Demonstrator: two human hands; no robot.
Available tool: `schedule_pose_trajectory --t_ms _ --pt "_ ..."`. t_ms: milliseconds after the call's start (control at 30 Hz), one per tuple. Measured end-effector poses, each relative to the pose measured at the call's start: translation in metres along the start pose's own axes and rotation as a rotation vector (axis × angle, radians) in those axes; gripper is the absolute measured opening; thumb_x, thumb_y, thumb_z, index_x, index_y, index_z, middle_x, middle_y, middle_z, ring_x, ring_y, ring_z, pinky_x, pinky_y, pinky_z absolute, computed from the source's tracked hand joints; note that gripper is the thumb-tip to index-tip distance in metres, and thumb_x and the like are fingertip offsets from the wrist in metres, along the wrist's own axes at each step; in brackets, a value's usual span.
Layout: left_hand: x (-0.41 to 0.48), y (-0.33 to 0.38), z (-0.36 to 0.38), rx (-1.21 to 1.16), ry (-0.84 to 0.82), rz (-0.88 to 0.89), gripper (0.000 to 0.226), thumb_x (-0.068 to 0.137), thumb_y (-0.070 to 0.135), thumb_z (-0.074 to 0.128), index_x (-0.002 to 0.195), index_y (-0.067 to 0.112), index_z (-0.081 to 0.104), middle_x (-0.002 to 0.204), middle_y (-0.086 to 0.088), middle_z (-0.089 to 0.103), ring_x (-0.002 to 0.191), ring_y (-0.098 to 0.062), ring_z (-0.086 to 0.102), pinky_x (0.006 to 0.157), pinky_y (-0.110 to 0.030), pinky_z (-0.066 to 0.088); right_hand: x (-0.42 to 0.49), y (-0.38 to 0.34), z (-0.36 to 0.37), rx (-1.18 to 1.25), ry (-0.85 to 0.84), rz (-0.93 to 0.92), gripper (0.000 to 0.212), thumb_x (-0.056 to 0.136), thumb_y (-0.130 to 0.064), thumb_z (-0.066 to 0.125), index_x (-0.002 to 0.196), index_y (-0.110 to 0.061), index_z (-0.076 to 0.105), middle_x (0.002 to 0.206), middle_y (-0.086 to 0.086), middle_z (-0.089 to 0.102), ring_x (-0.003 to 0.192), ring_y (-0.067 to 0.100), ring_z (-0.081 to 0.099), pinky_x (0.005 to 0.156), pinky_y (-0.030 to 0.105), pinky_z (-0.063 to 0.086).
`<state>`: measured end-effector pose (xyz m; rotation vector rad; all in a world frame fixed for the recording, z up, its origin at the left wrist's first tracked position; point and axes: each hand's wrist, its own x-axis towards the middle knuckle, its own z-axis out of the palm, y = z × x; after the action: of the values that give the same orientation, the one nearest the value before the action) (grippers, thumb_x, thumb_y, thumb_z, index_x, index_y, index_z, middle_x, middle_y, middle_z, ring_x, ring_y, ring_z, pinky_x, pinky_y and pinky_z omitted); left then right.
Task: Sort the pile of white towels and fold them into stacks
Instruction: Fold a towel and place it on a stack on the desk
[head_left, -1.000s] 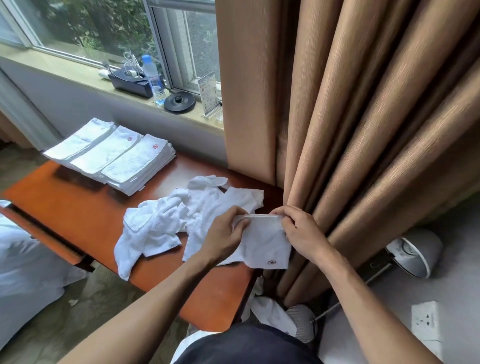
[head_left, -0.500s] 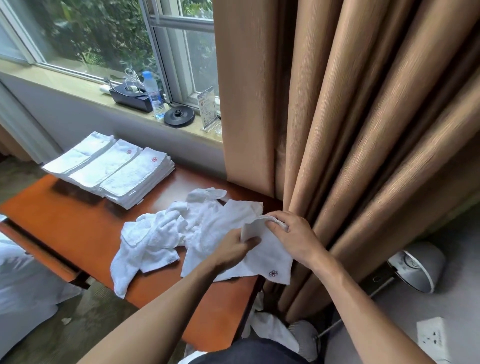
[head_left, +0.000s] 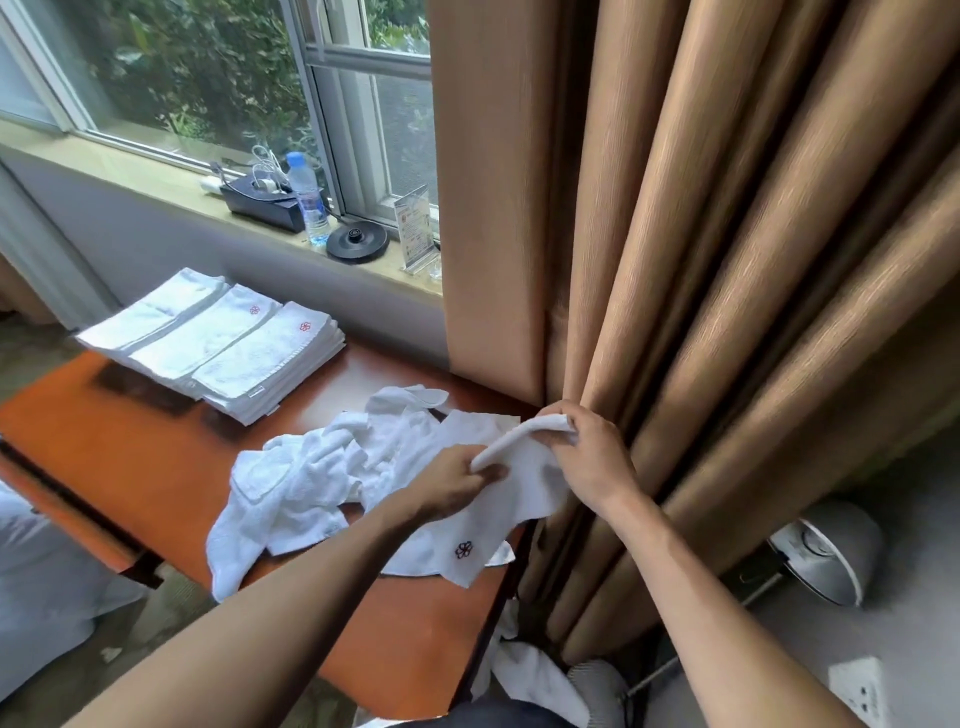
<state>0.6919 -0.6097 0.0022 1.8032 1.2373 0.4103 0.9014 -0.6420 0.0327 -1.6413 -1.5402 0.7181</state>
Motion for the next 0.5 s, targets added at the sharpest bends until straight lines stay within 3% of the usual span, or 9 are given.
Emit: schedule_pose_trajectory --t_ms 100,233,300,367,433,500 --pt "-0.002 -0.018 -0.009 0.076 0.119 -0.052 0.026 0.100 0.032 0.063 0.081 0.015 0.064 0.079 0.000 0.066 0.077 -0.019 0.061 0.078 -0.048 0.052 -0.002 0.003 -0.001 0.070 0.078 0.015 0.017 0.089 -0.029 0.072 0.087 -0.045 0.068 0.085 -0.024 0.072 0.083 -0.005 0.065 0.067 0.013 0.047" --pt "-0.004 -0.015 -0.017 0.299 0.330 -0.043 0.021 0.097 0.041 0.062 0.084 0.025 0.059 0.083 0.008 0.066 0.084 -0.020 0.062 0.068 -0.037 0.046 0.000 0.017 -0.019 0.083 0.176 0.129 0.009 0.087 -0.033 0.075 0.094 -0.031 0.069 0.090 -0.016 0.073 0.090 0.009 0.067 0.082 0.035 0.056" --pt "-0.008 -0.011 -0.022 0.329 0.362 0.002 0.012 0.099 0.038 0.060 0.095 0.027 0.064 0.095 0.007 0.071 0.092 -0.021 0.064 0.072 -0.036 0.048 0.000 0.020 -0.022 0.036 0.145 0.160 0.017 0.083 -0.033 0.077 0.095 -0.041 0.068 0.095 -0.022 0.072 0.096 0.008 0.067 0.089 0.034 0.055" --pt "-0.008 -0.002 -0.023 0.368 0.349 0.074 0.013 0.100 0.036 0.058 0.105 0.027 0.067 0.105 0.005 0.074 0.097 -0.022 0.066 0.076 -0.037 0.051 0.002 0.020 -0.024 0.052 0.080 0.144 0.038 0.079 -0.025 0.083 0.102 -0.048 0.063 0.092 -0.020 0.071 0.092 0.007 0.066 0.087 0.028 0.054" --pt "-0.007 0.014 -0.021 0.449 0.300 0.138 0.015 0.099 0.035 0.059 0.109 0.028 0.069 0.107 0.004 0.074 0.099 -0.022 0.067 0.079 -0.040 0.054 0.004 0.019 -0.025 0.133 -0.029 0.106 0.060 0.076 -0.017 0.089 0.119 -0.045 0.058 0.097 -0.010 0.070 0.089 0.010 0.064 0.082 0.019 0.051" --pt "-0.006 0.027 -0.021 0.521 0.254 0.179 0.016 0.098 0.037 0.061 0.108 0.028 0.069 0.106 0.004 0.073 0.099 -0.021 0.067 0.080 -0.042 0.054 0.004 0.013 -0.016 0.149 -0.176 0.063 0.066 0.073 -0.018 0.092 0.124 -0.042 0.057 0.108 -0.007 0.068 0.100 0.004 0.063 0.084 0.016 0.045"
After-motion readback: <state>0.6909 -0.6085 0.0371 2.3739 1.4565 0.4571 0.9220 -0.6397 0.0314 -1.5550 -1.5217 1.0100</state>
